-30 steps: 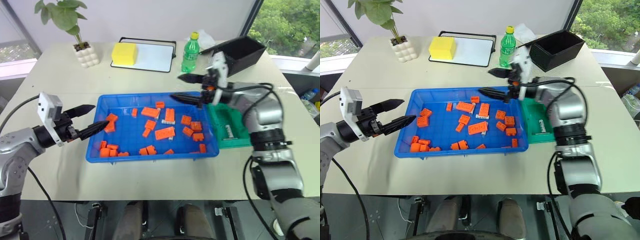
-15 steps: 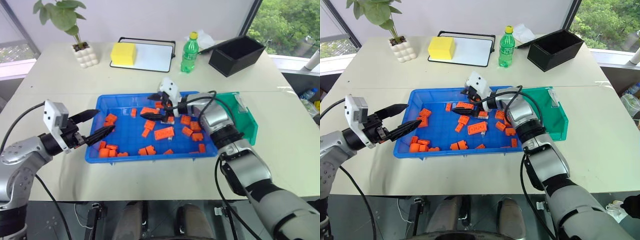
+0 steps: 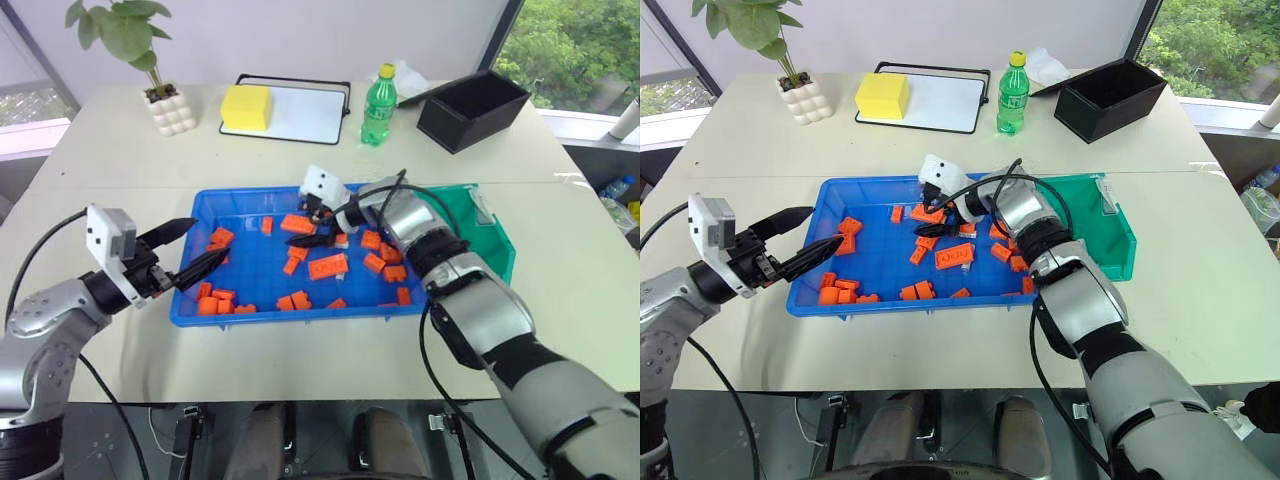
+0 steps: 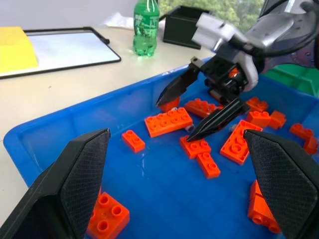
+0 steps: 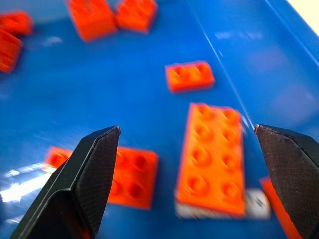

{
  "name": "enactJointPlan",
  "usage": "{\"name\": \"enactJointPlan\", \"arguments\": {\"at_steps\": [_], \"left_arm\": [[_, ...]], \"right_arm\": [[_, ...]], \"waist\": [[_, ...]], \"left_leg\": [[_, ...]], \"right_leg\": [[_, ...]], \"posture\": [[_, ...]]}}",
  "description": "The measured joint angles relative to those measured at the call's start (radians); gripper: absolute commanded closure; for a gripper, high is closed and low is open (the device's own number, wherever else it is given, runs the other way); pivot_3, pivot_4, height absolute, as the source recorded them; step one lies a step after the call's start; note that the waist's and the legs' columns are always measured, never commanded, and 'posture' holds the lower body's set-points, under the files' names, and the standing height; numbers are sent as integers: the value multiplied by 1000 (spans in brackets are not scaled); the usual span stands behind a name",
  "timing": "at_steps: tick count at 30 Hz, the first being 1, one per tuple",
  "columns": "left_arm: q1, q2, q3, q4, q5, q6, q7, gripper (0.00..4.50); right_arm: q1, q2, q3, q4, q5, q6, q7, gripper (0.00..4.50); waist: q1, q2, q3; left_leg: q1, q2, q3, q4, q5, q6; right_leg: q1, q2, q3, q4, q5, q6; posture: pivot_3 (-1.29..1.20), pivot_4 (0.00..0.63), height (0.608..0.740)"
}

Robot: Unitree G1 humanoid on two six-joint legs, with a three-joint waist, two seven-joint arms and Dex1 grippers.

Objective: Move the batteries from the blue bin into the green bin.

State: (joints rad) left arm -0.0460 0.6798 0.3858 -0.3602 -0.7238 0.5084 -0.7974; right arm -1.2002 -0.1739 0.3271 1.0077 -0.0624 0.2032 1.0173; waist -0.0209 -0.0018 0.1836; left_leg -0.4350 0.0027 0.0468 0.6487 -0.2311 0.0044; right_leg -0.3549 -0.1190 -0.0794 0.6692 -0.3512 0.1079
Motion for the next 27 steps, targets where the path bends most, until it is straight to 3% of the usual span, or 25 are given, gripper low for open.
{"name": "enactJointPlan", "arguments": {"at_steps": [14,21,27], "left_arm": [[1,-44,-13,0,35,-56,22,0],[1,-57,-16,0,47,-66,36,0],[3,-58,-16,0,48,-80,37,0]], "right_arm": [[-57,43,-29,119,-31,-3,26,44],[-57,54,-30,132,-53,-5,16,3324],[-57,53,-43,136,-53,-7,4,3315]], "waist": [[-2,0,0],[-1,0,0],[-1,0,0]], "left_leg": [[0,0,0,-1,0,0],[0,0,0,0,0,0],[0,0,0,-1,0,0]], "right_leg": [[0,0,0,0,0,0],[0,0,0,0,0,0],[0,0,0,0,0,0]], "posture": [[0,150,739],[0,150,739],[0,150,739]]}}
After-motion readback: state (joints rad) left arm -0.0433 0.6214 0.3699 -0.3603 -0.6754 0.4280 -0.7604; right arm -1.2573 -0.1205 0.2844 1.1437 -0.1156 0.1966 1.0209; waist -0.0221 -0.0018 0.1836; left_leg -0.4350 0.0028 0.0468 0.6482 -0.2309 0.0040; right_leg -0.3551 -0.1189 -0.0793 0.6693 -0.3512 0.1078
